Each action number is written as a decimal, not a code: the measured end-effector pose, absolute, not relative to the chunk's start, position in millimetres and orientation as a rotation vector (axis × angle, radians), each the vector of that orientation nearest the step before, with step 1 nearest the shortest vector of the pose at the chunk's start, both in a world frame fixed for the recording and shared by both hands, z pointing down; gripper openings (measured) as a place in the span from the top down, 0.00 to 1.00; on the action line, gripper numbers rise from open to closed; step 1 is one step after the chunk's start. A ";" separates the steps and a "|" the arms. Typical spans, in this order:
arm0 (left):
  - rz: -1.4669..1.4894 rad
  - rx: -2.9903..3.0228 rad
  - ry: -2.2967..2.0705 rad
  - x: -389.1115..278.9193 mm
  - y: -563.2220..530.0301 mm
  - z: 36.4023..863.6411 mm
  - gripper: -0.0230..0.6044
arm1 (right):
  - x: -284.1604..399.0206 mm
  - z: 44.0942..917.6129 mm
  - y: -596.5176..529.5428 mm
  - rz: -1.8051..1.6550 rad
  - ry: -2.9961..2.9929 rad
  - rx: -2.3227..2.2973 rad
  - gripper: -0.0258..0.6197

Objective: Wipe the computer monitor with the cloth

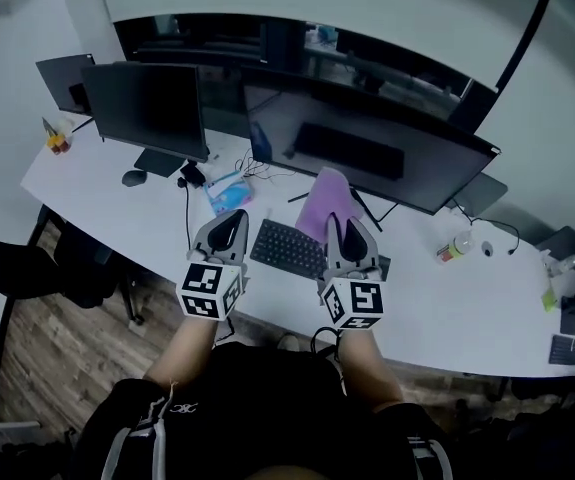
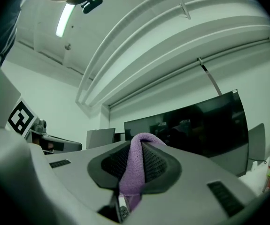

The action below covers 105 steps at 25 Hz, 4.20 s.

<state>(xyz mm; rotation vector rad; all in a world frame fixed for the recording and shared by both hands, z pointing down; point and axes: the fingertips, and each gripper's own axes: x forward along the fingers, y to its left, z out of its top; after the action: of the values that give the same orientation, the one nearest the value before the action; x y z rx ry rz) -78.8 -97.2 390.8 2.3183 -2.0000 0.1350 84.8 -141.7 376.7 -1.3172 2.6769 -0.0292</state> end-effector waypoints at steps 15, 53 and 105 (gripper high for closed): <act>0.220 2.391 -1.932 -94.5 -149.5 401.2 0.94 | 57.7 381.4 -187.1 -0.052 2.637 -1.347 0.84; 0.016 2.460 -1.736 -251.8 -193.8 406.7 0.94 | -154.6 235.9 -256.4 0.792 2.636 -1.392 0.84; 0.048 2.528 -1.545 -282.0 -222.8 431.2 0.94 | -182.9 240.0 -393.1 0.455 3.238 -1.670 0.84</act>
<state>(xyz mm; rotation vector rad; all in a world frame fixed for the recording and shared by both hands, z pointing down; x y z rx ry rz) -282.0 -222.8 431.2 2.5283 -1.5446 0.0479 -182.9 -393.1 240.0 -1.6697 3.2384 0.4555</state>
